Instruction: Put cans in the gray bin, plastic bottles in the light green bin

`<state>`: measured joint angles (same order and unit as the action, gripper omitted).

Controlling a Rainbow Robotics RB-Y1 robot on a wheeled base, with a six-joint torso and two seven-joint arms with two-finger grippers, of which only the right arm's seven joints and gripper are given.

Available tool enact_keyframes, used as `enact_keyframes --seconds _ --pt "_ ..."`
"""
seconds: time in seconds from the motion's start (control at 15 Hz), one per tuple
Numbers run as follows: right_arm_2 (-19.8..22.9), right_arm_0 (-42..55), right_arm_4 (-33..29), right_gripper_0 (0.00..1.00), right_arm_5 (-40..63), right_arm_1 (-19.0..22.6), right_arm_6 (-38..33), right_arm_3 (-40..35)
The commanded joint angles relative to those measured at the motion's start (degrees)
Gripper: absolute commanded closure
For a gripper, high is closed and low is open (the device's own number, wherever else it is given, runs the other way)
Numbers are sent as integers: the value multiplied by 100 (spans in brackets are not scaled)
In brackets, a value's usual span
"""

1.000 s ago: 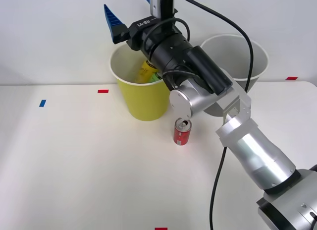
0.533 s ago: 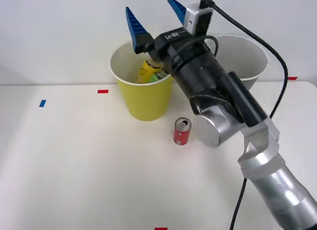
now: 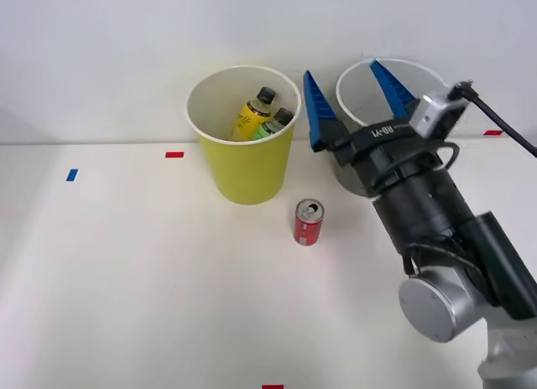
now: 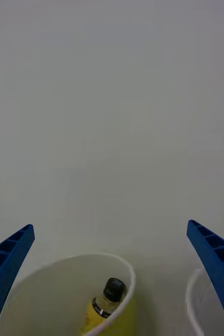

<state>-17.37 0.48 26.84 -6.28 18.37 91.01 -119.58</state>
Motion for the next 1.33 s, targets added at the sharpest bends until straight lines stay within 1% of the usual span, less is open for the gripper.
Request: enact_keyframes --seconds 0.07,0.27,0.47,0.6,0.93,1.07,1.2,1.27,1.33 --pt "49 796 -56 0 -585 88 39 -48" --pt "102 1622 -188 0 -963 114 74 -48" --pt "146 2237 -364 0 -1095 88 66 -48" --pt "181 2580 -443 0 -1130 9 66 -48" --pt "489 3432 -751 0 -1060 -352 74 -39" --pt "638 3503 -900 0 -928 -422 83 -4" --pt "691 3406 -1023 0 -954 -554 83 268" --pt "700 3292 -1076 0 -1139 -642 92 514" --pt "691 3098 -1146 0 -1517 -730 101 919"
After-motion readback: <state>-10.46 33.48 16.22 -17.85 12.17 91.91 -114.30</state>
